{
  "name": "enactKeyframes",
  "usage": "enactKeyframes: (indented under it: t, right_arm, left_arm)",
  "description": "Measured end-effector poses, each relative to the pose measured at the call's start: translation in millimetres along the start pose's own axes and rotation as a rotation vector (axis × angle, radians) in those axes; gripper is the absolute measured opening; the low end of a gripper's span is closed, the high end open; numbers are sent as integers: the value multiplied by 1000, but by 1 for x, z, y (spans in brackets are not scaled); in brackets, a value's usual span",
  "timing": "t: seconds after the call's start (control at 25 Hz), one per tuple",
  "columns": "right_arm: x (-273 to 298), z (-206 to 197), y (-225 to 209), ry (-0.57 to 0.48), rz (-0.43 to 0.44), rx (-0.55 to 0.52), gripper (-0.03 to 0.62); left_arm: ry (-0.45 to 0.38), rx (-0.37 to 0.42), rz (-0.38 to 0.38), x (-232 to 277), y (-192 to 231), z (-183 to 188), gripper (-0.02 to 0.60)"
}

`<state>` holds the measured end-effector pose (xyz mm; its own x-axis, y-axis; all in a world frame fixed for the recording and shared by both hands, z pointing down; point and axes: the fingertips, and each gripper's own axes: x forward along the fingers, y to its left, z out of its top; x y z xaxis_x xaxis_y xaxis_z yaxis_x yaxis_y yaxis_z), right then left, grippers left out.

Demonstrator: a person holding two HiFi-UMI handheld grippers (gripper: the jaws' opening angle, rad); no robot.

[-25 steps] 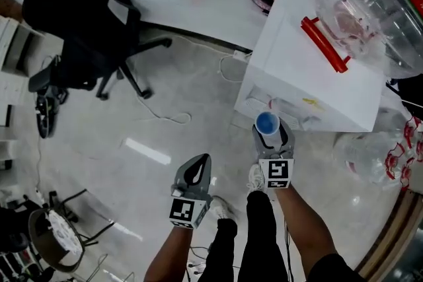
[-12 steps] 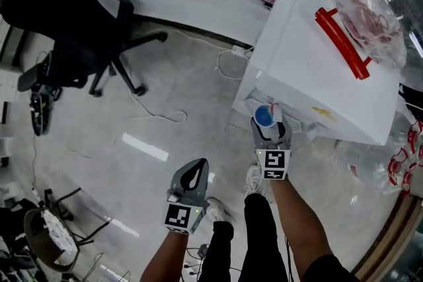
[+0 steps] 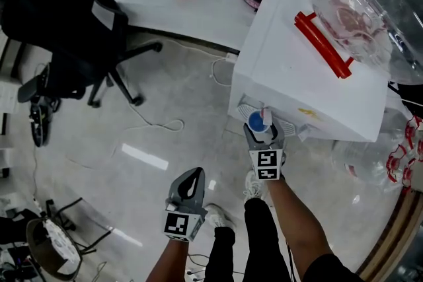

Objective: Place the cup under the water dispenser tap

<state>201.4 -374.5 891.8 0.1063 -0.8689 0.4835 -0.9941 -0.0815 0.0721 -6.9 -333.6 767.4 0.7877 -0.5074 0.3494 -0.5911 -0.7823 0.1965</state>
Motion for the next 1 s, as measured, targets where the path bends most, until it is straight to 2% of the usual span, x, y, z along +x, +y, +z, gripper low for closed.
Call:
enactKeyframes:
  t: [0.12, 0.24, 0.32, 0.36, 0.48, 0.68, 0.8, 0.92, 1.0]
  right_arm:
    - [1, -5, 2, 20, 18, 8, 350]
    - [1, -7, 2, 32, 24, 10, 359]
    - [0, -7, -1, 35, 19, 13, 331]
    - [0, -8, -2, 39, 20, 21, 337]
    - [0, -16, 1, 62, 45, 51, 425]
    - [-38, -16, 7, 91, 59, 80, 442]
    - [-81, 3, 18, 79, 82, 51, 442]
    - [-122, 46, 32, 15, 110, -23, 437]
    - [-151, 74, 42, -15, 120, -32, 414]
  left_arm:
    - [5, -4, 14, -4, 2, 0, 17]
    - [78, -18, 32, -9, 1, -4, 17]
    - [64, -17, 30, -9, -1, -3, 17]
    - [56, -19, 29, -9, -2, -2, 17]
    - [46, -28, 29, -10, -5, -2, 17]
    - [-1, -21, 24, -15, -13, 6, 17]
    - [-18, -12, 19, -24, -20, 23, 17]
    - [-37, -1, -1, -33, -28, 50, 17]
    - [-40, 1, -9, -44, -34, 65, 17]
